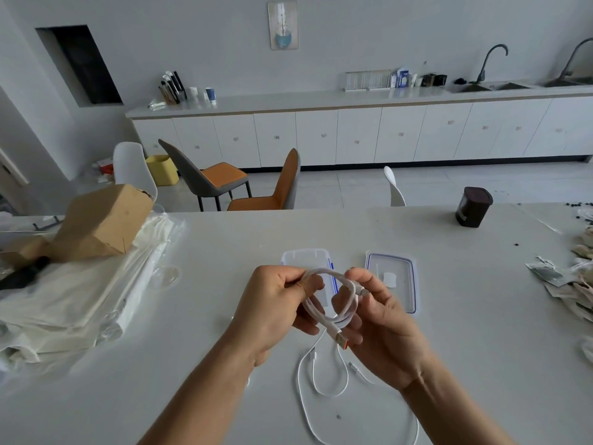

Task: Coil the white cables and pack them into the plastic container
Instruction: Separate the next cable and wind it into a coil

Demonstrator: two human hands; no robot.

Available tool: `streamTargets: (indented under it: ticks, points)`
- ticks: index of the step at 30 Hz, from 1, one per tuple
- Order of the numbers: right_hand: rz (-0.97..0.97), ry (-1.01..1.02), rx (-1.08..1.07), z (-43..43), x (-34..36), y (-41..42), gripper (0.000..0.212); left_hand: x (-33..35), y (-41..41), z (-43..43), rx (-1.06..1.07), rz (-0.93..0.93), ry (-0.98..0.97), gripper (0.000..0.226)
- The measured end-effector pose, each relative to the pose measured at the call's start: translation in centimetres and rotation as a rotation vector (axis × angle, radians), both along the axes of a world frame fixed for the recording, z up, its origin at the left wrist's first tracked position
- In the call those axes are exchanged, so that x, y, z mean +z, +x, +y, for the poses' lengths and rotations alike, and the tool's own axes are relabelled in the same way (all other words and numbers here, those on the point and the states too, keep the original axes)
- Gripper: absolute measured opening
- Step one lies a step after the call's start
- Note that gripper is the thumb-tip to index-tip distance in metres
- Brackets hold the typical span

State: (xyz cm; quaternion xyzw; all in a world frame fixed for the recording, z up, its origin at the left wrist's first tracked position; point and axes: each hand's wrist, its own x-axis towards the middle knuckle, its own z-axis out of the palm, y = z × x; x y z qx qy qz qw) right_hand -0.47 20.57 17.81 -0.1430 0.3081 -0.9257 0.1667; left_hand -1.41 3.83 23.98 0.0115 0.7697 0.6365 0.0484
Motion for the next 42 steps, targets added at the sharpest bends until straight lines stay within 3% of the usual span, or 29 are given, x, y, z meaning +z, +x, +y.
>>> streamTargets:
  ticks: [4,7,13,19,25,27,30,33,37,42]
  points:
    - [0.032,0.373,-0.396,-0.7,0.9,0.2,0.039,-0.2,-0.1,-0.7,0.048,0.003,0.011,0.02]
    - [0.049,0.456,-0.594,-1.1,1.4,0.1,0.032,-0.5,0.2,-0.3,0.057,0.051,-0.057,0.022]
    - [-0.02,0.413,-0.536,-1.6,2.1,0.1,0.028,-1.6,0.3,-0.1,0.207,0.354,-0.426,0.03]
    - [-0.01,0.571,-0.394,-1.3,1.5,0.8,0.047,-2.0,0.6,-0.5,0.264,0.196,-0.131,0.024]
    - [-0.056,0.598,-0.49,-0.7,1.8,0.2,0.013,-2.0,0.9,-0.4,0.17,-0.039,0.124,0.013]
    - [-0.044,0.683,-0.513,-0.2,1.9,-0.2,0.014,-1.9,0.8,-0.8,0.095,-0.075,0.117,0.015]
    - [0.034,0.84,-0.471,0.3,2.4,-0.5,0.013,-1.2,0.4,-1.3,-0.044,-0.105,0.046,0.044]
    - [0.109,0.937,-0.399,0.6,2.9,-1.0,0.015,-0.6,-0.2,-1.6,-0.172,-0.141,-0.003,0.022]
    - [0.071,0.861,-0.348,0.9,3.4,-1.4,0.014,-1.3,-0.2,-1.8,-0.174,-0.202,0.103,0.016]
    - [-0.062,0.631,-0.262,1.2,2.2,-1.3,0.043,-2.7,0.1,-1.8,0.018,-0.225,0.288,0.015]
